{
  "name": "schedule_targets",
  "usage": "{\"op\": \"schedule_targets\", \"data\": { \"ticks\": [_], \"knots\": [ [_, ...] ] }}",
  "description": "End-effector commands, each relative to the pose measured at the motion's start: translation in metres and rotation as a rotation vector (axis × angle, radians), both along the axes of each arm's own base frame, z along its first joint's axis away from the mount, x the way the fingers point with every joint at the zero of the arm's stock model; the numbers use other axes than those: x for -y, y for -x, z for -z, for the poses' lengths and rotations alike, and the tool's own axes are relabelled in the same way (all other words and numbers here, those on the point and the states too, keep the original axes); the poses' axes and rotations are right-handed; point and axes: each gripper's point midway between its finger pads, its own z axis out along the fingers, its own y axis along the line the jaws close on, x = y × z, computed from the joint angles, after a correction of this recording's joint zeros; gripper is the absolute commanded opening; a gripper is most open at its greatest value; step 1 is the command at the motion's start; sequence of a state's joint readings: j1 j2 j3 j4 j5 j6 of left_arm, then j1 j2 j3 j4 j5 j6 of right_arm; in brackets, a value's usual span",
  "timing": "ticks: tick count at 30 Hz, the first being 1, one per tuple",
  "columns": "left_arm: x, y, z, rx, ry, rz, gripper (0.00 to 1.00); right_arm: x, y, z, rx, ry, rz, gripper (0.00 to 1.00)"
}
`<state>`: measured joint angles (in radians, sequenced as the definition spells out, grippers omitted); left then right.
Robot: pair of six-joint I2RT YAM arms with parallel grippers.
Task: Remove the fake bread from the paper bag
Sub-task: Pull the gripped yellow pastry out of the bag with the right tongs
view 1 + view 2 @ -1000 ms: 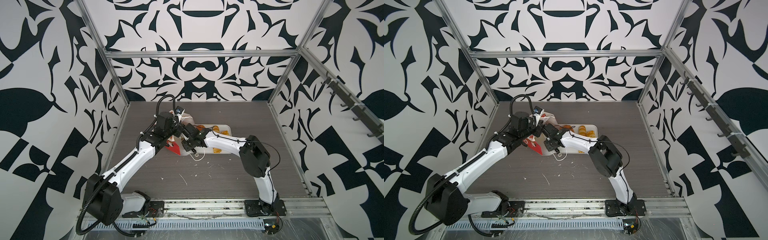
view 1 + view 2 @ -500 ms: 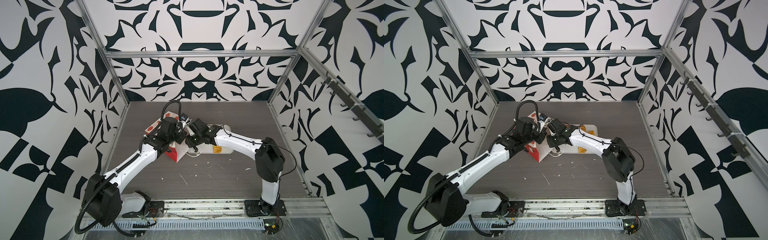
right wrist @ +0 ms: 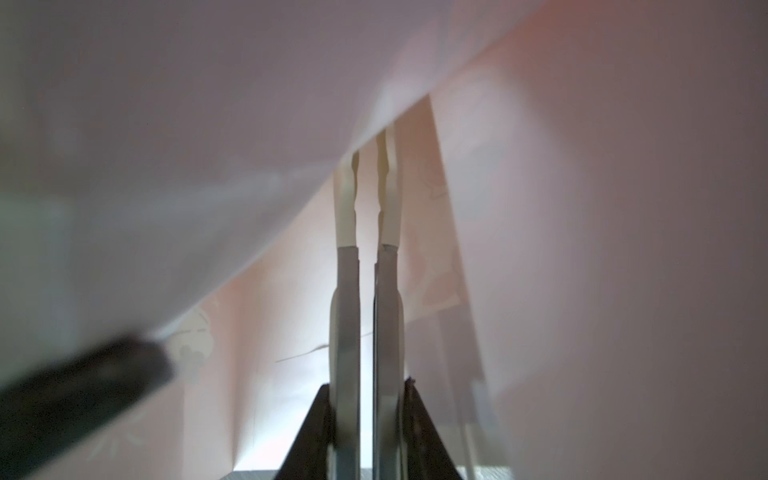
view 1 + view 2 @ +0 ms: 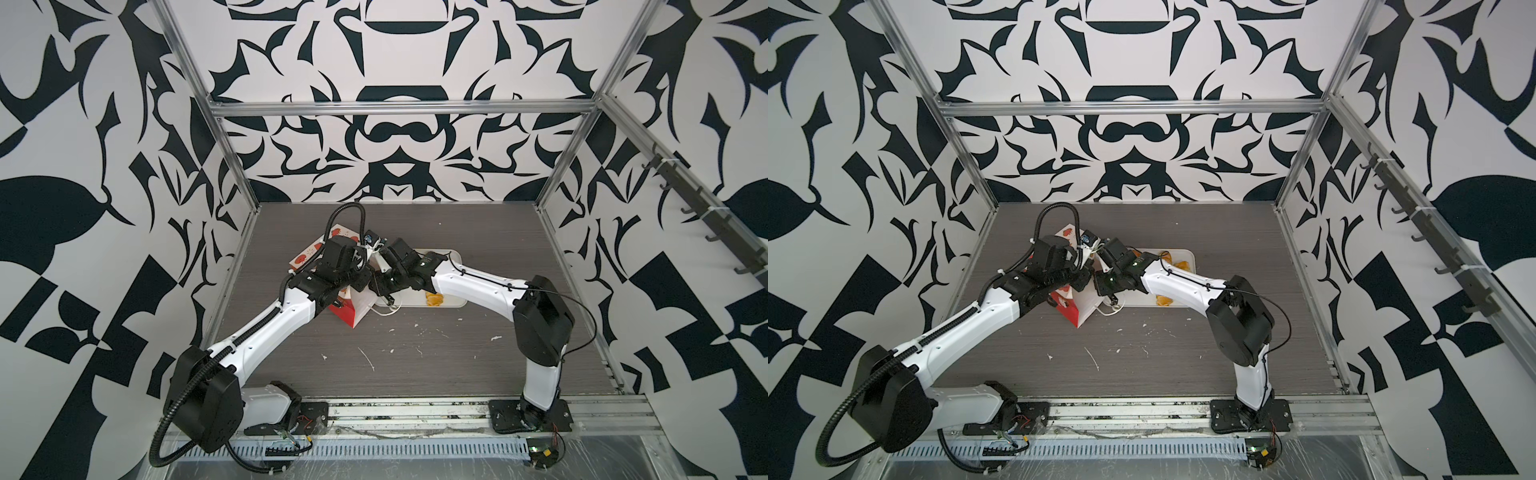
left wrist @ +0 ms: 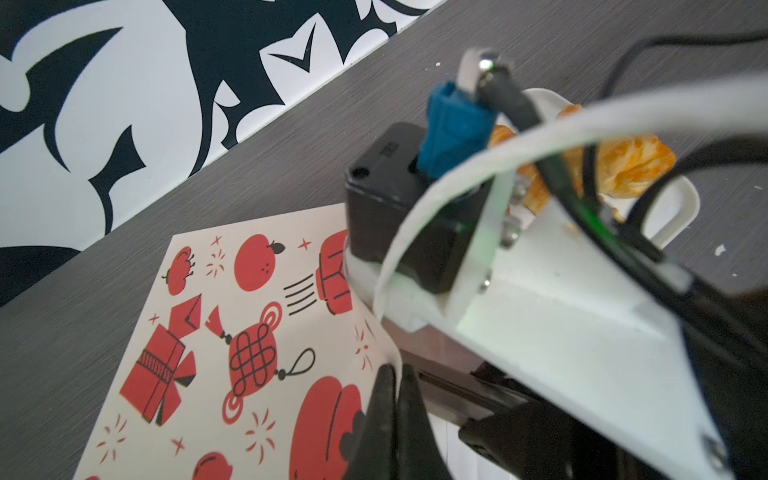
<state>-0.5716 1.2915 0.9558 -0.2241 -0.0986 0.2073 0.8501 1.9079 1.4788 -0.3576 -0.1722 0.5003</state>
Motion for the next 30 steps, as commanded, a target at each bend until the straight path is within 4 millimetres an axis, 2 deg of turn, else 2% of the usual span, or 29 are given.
{"op": "schedule_targets", "data": {
  "ticks": [1,9,13,17,23,30],
  "knots": [
    [0.008,0.014,0.005,-0.048,-0.009,0.063,0.0,-0.025,-0.018,-0.033,0.052,-0.135,-0.003,0.13],
    [0.006,0.012,0.001,-0.025,-0.044,0.073,0.0,-0.041,-0.026,-0.02,0.003,-0.123,-0.028,0.13],
    [0.007,0.011,-0.002,-0.018,-0.033,0.07,0.0,-0.041,-0.03,-0.01,0.008,-0.107,-0.013,0.13],
    [0.005,0.012,0.0,-0.018,-0.041,0.068,0.0,-0.041,-0.03,-0.009,0.006,-0.112,-0.01,0.14],
    [-0.001,0.01,0.006,-0.009,-0.065,0.044,0.0,-0.03,-0.018,-0.019,-0.047,-0.142,-0.019,0.13],
    [-0.004,0.006,0.007,0.004,-0.079,0.019,0.0,-0.004,0.005,-0.022,-0.071,-0.093,-0.033,0.13]
  ]
}}
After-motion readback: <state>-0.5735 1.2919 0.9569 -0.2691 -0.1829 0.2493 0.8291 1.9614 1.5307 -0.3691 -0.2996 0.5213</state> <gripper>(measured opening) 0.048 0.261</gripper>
